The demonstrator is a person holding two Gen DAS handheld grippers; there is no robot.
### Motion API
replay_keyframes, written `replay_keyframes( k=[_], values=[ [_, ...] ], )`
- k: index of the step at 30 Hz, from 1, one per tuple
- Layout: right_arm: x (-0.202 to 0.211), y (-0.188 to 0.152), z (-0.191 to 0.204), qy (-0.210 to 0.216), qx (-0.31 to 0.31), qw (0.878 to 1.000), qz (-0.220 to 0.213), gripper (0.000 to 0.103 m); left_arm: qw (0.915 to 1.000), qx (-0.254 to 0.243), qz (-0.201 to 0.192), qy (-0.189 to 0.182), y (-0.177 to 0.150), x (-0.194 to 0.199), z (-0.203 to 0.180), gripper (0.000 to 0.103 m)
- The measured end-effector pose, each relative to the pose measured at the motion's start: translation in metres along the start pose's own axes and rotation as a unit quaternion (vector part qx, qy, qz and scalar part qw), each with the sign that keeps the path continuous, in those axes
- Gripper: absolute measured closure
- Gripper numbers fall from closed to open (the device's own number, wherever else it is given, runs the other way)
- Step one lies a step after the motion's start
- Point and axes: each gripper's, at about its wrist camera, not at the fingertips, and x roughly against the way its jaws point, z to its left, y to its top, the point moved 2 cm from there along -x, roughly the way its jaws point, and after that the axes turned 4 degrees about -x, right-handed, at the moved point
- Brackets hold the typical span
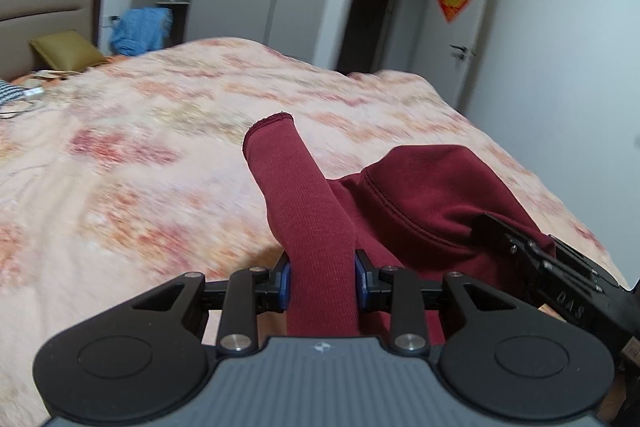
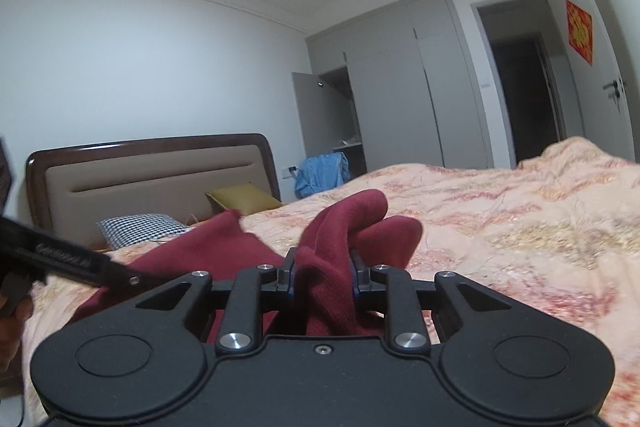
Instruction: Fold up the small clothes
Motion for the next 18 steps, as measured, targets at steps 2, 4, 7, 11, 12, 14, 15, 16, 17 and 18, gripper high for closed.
replay_keyframes(
  k=[2, 4, 7, 11, 12, 14, 15, 16, 17, 18],
  values=[
    [-0.016, -0.007, -0.005, -0.018, -0.012, 1.0, 0.016, 0.08, 0.9998, 0.015, -0.006, 0.011, 0.001, -0.008, 0.014, 0.07],
    [-0.024, -0.015, -0.01, -0.04, -0.027, 0.998, 0.033, 0.086, 0.9994, 0.029, -0.001, 0.02, -0.004, -0.021, 0.027, 0.069],
    [-0.028, -0.026, -0.02, -0.06, -0.049, 0.995, 0.058, 0.087, 0.9981, 0.041, 0.026, 0.037, -0.02, -0.039, 0.04, 0.068],
    [-0.026, -0.033, -0.03, -0.074, -0.062, 0.993, 0.073, 0.087, 0.9958, 0.076, 0.033, 0.038, -0.042, -0.044, 0.057, 0.063],
    [-0.025, -0.032, -0.031, -0.076, -0.063, 0.992, 0.073, 0.086, 0.9953, 0.083, 0.033, 0.037, -0.044, -0.044, 0.06, 0.061],
    [-0.023, -0.032, -0.028, -0.08, -0.057, 0.993, 0.072, 0.083, 0.995, 0.086, 0.035, 0.037, -0.046, -0.044, 0.062, 0.06],
    [-0.024, -0.031, -0.029, -0.081, -0.054, 0.993, 0.073, 0.082, 0.9951, 0.084, 0.036, 0.039, -0.046, -0.043, 0.063, 0.058],
    [-0.022, -0.031, -0.028, -0.083, -0.051, 0.993, 0.073, 0.081, 0.9951, 0.082, 0.038, 0.041, -0.046, -0.042, 0.061, 0.054],
    [-0.02, -0.03, -0.027, -0.084, -0.05, 0.993, 0.073, 0.081, 0.9952, 0.079, 0.041, 0.042, -0.045, -0.041, 0.06, 0.052],
    [-0.02, -0.028, -0.027, -0.086, -0.048, 0.992, 0.074, 0.08, 0.9952, 0.076, 0.044, 0.043, -0.044, -0.04, 0.058, 0.046]
  ],
)
